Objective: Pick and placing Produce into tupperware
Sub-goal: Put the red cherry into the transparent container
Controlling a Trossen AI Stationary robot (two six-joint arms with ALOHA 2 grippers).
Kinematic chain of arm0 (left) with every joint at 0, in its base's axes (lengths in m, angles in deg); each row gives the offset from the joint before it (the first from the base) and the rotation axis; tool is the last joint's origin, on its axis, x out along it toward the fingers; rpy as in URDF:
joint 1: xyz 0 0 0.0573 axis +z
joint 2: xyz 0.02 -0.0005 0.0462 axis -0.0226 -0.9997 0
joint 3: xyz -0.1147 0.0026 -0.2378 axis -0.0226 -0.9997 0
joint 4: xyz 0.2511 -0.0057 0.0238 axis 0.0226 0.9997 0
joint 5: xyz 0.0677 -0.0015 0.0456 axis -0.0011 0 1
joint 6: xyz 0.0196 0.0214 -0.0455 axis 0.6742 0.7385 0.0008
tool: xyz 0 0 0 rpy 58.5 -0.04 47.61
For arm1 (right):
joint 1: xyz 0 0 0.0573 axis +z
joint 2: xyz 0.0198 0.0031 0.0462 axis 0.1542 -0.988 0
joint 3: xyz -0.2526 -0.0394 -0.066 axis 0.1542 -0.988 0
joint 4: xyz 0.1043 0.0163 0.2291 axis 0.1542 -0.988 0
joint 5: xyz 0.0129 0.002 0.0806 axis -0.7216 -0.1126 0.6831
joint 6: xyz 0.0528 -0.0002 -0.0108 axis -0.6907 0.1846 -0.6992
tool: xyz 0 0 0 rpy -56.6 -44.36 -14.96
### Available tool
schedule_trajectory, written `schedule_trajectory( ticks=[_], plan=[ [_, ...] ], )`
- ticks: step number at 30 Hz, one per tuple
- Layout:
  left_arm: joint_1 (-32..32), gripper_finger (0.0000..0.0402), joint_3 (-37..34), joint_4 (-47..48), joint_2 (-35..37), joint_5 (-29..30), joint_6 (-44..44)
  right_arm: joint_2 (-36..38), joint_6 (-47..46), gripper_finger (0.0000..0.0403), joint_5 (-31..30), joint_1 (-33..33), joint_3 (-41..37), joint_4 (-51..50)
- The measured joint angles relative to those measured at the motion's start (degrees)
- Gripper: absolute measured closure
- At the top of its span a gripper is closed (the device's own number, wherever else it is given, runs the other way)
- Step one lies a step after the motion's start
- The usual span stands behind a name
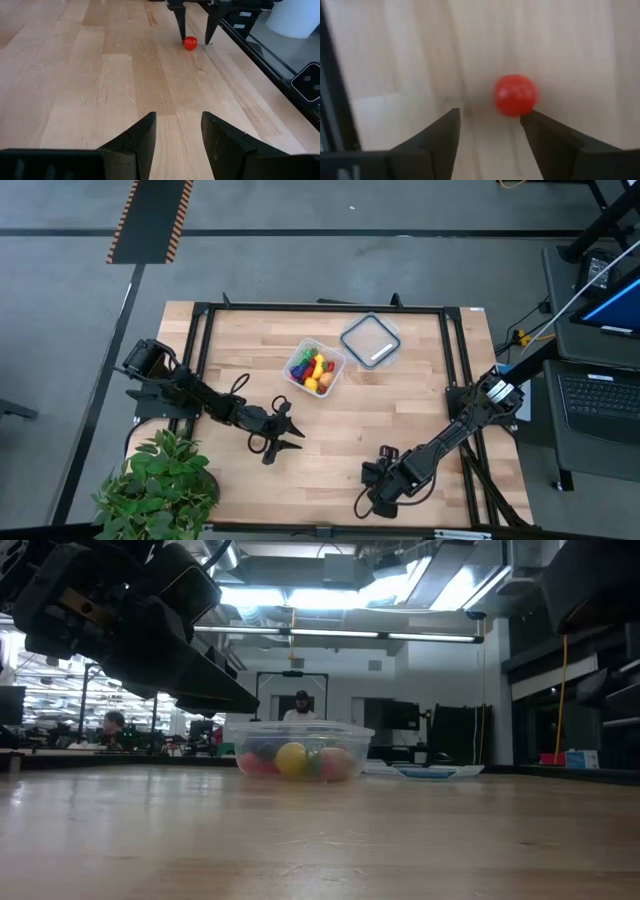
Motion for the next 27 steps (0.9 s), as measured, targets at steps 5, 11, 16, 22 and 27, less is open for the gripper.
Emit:
schedule_trajectory(
  ticks=[5, 11, 16, 22, 27],
  plan=[
    [0.00, 0.0253, -0.02, 0.00, 0.00, 0.00, 0.10, 0.07, -0.87, 0.0178, -0.01, -1.57, 0.00, -2.85],
    [0.00, 0.0253, 0.00, 0.37, 0.00, 0.00, 0.13, 0.11, 6.30, 0.0191, 0.05, -2.45, -0.31, -1.11],
    [0.00, 0.0253, -0.02, 1.51, 0.00, -0.02, 0.13, 0.11, 7.87, 0.0193, 0.85, -3.06, -0.28, -0.63],
    [0.00, 0.0253, -0.01, 1.49, 0.00, -0.02, 0.15, 0.11, 13.71, 0.0194, 1.19, -3.66, -0.28, -0.39],
    [0.00, 0.0253, -0.02, 1.49, 0.00, -0.02, 0.15, 0.11, 15.61, 0.0194, 1.26, -4.19, -0.23, 0.31]
  ],
)
